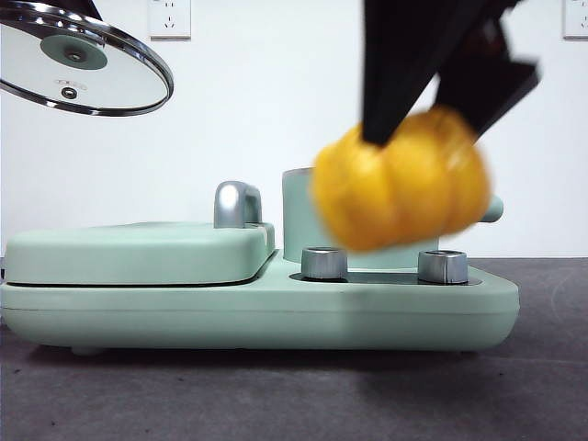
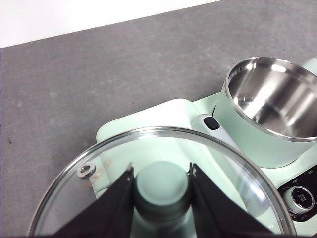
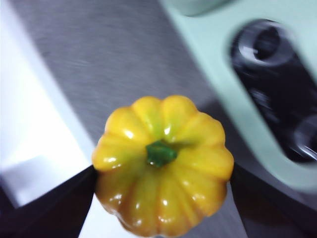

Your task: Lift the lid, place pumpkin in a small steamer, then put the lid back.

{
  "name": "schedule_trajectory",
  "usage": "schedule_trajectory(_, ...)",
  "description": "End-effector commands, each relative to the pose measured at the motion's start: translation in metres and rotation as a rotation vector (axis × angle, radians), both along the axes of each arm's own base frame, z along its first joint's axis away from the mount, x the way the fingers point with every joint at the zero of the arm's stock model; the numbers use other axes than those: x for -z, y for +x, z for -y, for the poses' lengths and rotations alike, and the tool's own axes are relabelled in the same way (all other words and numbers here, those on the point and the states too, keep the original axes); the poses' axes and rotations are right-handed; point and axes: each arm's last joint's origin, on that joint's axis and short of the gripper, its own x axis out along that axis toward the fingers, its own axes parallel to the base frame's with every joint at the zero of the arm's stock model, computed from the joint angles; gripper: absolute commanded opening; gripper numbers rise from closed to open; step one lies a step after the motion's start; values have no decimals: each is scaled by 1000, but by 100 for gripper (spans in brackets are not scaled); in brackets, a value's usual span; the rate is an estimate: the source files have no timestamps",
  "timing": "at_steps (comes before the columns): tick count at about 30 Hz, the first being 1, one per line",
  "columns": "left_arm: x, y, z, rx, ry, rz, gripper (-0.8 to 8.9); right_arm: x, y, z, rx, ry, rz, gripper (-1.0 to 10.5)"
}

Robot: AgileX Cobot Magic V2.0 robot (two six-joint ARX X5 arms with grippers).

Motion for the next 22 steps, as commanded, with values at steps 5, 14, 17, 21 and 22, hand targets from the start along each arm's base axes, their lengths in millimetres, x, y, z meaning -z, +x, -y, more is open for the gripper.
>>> schedule_trajectory(5, -6, 2, 1, 8, -9, 39, 10, -53, 14, 16, 205, 8, 7, 373)
schedule_trajectory(14, -6, 2, 1, 8, -10, 40, 10, -92, 57, 29, 324, 7, 30, 373)
schedule_trajectory(17, -6, 2, 1, 8, -10, 40, 10, -100, 77, 29, 338, 0, 39, 373)
schedule_trajectory(21, -6, 2, 1, 8, -10, 39, 10, -106, 103, 24, 358, 3, 54, 373)
schedule_trajectory(22, -6, 2, 1, 8, -10, 39, 10, -106, 110, 22, 365, 3, 54, 373)
